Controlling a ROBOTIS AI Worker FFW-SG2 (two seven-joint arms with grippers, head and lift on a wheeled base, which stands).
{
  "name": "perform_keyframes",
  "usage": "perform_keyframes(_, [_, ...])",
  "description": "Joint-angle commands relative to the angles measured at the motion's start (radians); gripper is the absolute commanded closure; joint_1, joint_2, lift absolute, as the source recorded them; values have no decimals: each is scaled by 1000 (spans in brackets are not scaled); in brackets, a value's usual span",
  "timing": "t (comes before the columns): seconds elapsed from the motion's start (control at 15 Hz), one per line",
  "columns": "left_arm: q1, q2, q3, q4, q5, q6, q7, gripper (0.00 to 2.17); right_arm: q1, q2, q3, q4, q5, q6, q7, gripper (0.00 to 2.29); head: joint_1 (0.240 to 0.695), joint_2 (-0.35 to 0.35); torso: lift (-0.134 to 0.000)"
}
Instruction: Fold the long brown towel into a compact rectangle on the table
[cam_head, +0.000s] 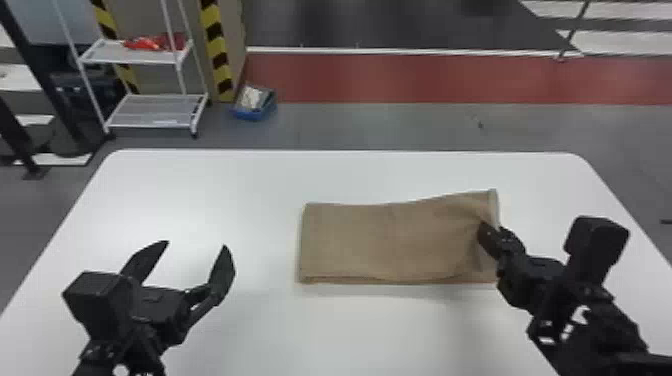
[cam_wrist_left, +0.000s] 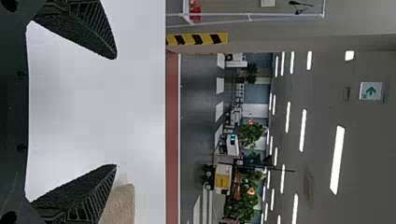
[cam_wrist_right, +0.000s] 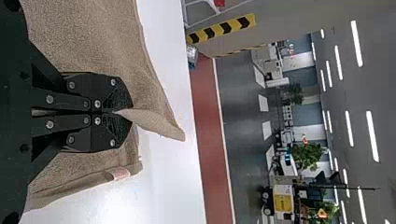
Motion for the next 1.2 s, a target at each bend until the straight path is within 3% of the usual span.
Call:
perform_keyframes(0.0, [-3,-3,-2,6,-1,0,1,39,-5,5,-14,-26,-4,22,0,1355,695,-31,-121])
perform_keyframes(0.2, [-2,-3,0,6,-1,0,1,39,0,12,-48,-81,-41,68,23,1355,695,-35,-121])
perform_keyframes(0.6, [-9,-3,-7,15,-2,3,0,39,-28,15,-91,-18,-49,89,26,1355,695,-63,-121])
perform_keyframes(0.8, [-3,-3,-2,9,-2,0,0,39,-16,19,-147,-58,-104,107,26,1355,695,-76,-121])
perform_keyframes(1.13, [-9,-3,-7,9,-4,6,1,39,-49,15,-146,-29,-87,157,28,1355,695,-99,-121])
